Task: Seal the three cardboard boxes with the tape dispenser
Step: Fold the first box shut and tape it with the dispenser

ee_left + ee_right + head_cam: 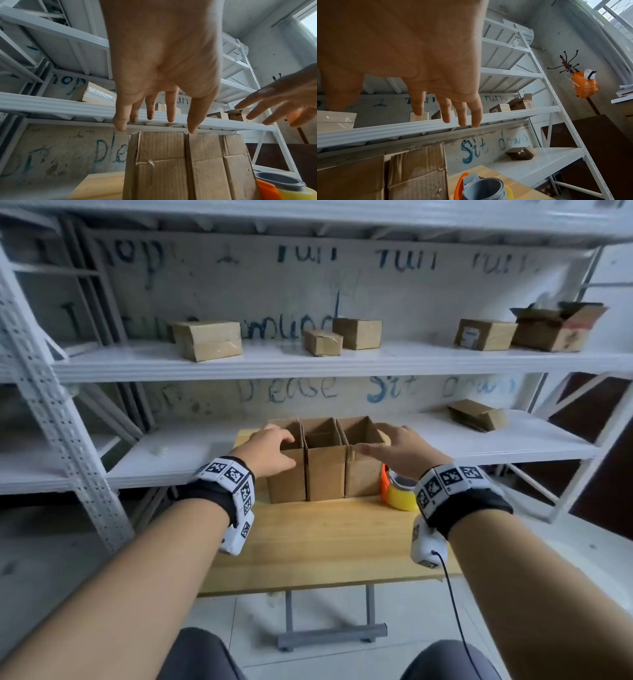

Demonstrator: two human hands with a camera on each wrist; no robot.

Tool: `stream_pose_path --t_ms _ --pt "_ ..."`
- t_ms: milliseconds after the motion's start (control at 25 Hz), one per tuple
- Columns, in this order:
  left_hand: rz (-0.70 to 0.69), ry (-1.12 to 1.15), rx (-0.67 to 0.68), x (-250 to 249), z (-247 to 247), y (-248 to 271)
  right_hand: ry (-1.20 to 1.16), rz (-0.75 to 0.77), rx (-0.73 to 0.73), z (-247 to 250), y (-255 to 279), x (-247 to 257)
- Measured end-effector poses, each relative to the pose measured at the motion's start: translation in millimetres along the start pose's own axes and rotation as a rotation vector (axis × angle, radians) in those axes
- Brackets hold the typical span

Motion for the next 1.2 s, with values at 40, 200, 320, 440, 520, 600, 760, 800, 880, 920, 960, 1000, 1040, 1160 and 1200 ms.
stream_pose_path --t_ms 40,200,320,440,520,600,760,800,880,920,960,1000,1040,1160,1200 --pt "0.010 -0.017 0.016 2.4 -0.8 -0.8 -0.015 -0.009 0.013 -2.3 2.2 1.5" --pt "0.058 -0.028 0.061 18.6 -13.4 -6.0 -0.047 -0.035 0.064 -20.8 -5.0 0.6" --pt "0.039 -0.094 -0.002 23.7 -22.4 -6.7 -0.069 -0.031 0.021 -31.5 -6.3 3.3" --pt "0.019 -0.186 -0.178 24.4 -13.6 -7.1 -0.143 0.037 -0.057 -39.6 -8.5 15.2" --pt "0.025 -0.182 -0.229 26.8 -7.4 -5.4 -0.158 0.089 -0.043 -44.7 -9.9 26.3" --pt "0.040 -0.196 -0.243 30.2 -3.5 -1.5 -0.163 0.107 -0.027 -50.8 -10.7 32.6" --pt "0.085 -0.222 -0.201 37.1 -2.6 4.9 -0.191 0.097 -0.018 -63.1 -9.2 39.4" --pt "0.087 -0.224 -0.194 37.1 -1.8 6.7 -0.198 0.099 -0.010 -64.7 -8.0 41.7" --pt "0.077 -0.231 -0.191 34.7 -0.4 9.0 -0.209 0.106 -0.004 -65.8 -5.4 45.6" --pt "0.066 -0.227 -0.192 31.6 -0.1 11.1 -0.211 0.113 -0.008 -65.7 -4.2 46.4" --pt "0.059 -0.217 -0.182 27.4 -0.6 13.6 -0.207 0.120 -0.010 -65.1 -2.0 47.1" --pt "0.045 -0.190 -0.184 23.5 -1.4 15.6 -0.201 0.129 -0.015 -64.7 0.4 47.6" --pt "0.039 -0.151 -0.177 20.5 -2.7 16.6 -0.193 0.142 -0.015 -64.9 3.1 48.0" --pt "0.019 -0.065 -0.139 6.9 -7.2 19.0 -0.190 0.186 -0.004 -67.6 10.0 47.9" --pt "0.008 -0.049 -0.129 0.6 -8.1 19.5 -0.198 0.195 0.003 -68.6 11.9 47.3"
Point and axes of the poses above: each hand's wrist, its own y-axis away from the middle knuckle, its own z-axis out of the back of the hand, x = y × z, the point moved 5 cm from there along -y, towards the middle knuckle, and after that the axes turned 3 degrees about -y, right-handed, at the moved point
